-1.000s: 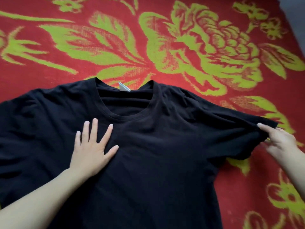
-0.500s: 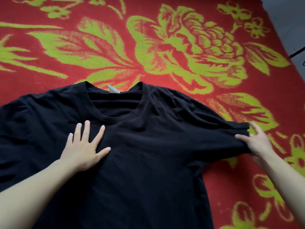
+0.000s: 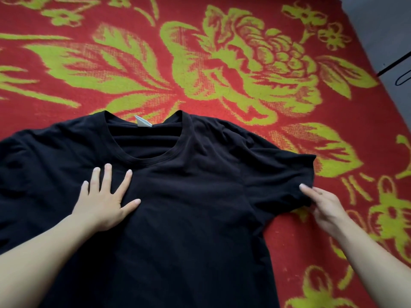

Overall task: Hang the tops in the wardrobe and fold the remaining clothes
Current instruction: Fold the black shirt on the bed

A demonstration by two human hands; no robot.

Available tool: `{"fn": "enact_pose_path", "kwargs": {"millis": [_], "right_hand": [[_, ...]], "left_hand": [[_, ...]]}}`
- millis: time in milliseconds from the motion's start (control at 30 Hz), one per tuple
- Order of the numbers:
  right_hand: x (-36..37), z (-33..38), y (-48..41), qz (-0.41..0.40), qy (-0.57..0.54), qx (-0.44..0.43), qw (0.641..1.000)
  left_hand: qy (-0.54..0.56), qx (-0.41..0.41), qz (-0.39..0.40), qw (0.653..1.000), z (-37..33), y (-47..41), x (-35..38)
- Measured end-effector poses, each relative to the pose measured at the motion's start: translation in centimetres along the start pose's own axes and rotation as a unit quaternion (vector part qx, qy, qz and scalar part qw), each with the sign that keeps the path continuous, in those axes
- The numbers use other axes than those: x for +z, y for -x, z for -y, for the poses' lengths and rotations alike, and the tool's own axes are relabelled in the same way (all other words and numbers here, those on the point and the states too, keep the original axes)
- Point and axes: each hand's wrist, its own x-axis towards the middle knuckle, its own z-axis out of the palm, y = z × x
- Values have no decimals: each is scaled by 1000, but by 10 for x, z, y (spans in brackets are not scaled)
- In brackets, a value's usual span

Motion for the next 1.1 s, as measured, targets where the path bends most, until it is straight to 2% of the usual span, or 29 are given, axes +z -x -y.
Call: {"fn": "enact_pose_path", "kwargs": {"millis": [100,233,333,433,500,567,633,667,700,733,767,867,933,1033,1100], "right_hand": [[2,-3,7,-5,50,-29,998],[7,-2,7,-120,139,-68,981],[18,17,19,-190,260,-131,937],[51,46,58,-178,345,-254,886],[78,57,96,-129,394,-374,830],[104,58,131,-3,441,-452,776],[127,48,148,168,561,-434,684],[136,41,151,247,605,-397,645],[142,34,152,309,624,-352,626],[146,28,150,336,621,-327,628],[148,22,144,320,613,-331,642],[147,14,116,163,596,-410,670],[147,8,97,117,609,-414,666],[153,-6,82,113,645,-407,637],[161,-13,77,101,641,-401,647]], "left_hand": [[1,-2,1,1000,1,-1,0],[0,-3,9,1000,-1,0,-1],[0,-5,9,1000,-1,1,-2],[2,-8,13,1000,-1,2,-3],[4,-7,16,1000,-2,2,-4],[2,-8,15,1000,-2,2,-4],[2,-10,14,1000,-2,3,-4],[3,-11,15,1000,-3,2,-5],[4,-10,15,1000,-3,2,-5],[5,-9,14,1000,-4,2,-5],[7,-6,13,1000,-4,1,-6],[13,-2,8,1000,-3,-1,-4],[13,-5,6,1000,-1,-1,-1],[17,-4,10,1000,-3,0,1],[20,-1,10,1000,-5,1,1]]}}
